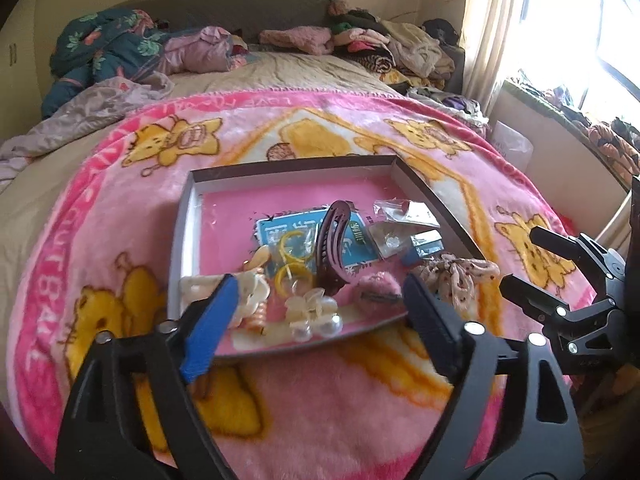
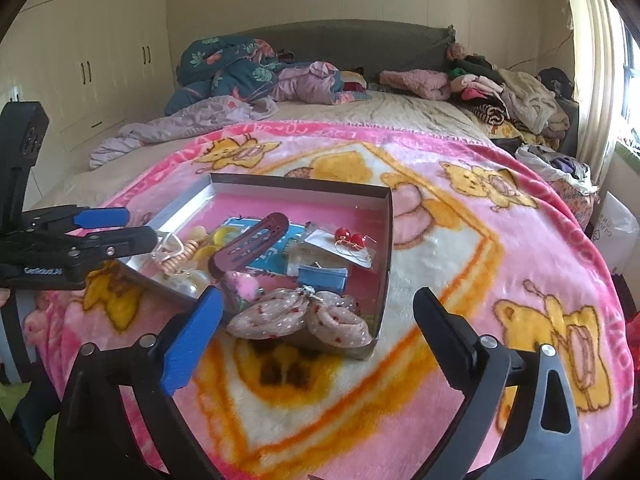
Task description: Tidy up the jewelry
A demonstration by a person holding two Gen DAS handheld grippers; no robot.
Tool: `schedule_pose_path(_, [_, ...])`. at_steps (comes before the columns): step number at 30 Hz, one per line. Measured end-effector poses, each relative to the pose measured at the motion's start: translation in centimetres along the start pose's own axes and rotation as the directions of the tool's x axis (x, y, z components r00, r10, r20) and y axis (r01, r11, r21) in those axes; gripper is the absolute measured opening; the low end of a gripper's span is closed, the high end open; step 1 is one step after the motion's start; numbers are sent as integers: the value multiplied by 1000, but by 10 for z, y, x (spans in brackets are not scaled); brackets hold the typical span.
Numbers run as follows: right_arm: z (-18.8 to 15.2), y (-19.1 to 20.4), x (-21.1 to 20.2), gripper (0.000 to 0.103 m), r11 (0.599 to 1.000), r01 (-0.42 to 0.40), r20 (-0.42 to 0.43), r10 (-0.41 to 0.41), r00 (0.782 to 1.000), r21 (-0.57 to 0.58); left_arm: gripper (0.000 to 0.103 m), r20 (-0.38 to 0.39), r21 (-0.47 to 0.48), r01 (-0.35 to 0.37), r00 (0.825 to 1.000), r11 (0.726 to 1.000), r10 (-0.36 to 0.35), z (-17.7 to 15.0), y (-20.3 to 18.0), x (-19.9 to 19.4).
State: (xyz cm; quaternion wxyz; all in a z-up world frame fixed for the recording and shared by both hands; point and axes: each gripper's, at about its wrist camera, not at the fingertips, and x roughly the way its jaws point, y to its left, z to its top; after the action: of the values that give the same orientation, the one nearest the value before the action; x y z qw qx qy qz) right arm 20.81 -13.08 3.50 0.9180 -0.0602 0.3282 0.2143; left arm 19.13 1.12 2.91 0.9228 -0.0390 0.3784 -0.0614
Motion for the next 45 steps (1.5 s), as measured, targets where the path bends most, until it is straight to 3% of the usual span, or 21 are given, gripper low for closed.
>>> schedule_pose_path(4, [-4, 7, -11, 96, 1000, 4, 4, -4, 1000, 0, 91, 19, -11, -4, 1000, 1000, 4, -9, 1, -16])
schedule_pose_path(19, [-24, 34, -35, 96, 1000, 23, 8, -23, 1000, -14, 91, 22, -63, -39, 999, 997, 40, -51, 12, -48])
schedule_pose_path(31, [-55, 38, -42, 96, 998, 35, -17, -34, 999, 59, 92, 26, -87, -73, 997, 994, 75, -90, 18, -62])
schedule_pose_path(45, [-73, 35, -44, 96, 994, 47, -35, -43, 998, 103, 92, 8, -82, -85, 996, 993, 86, -101, 12, -64])
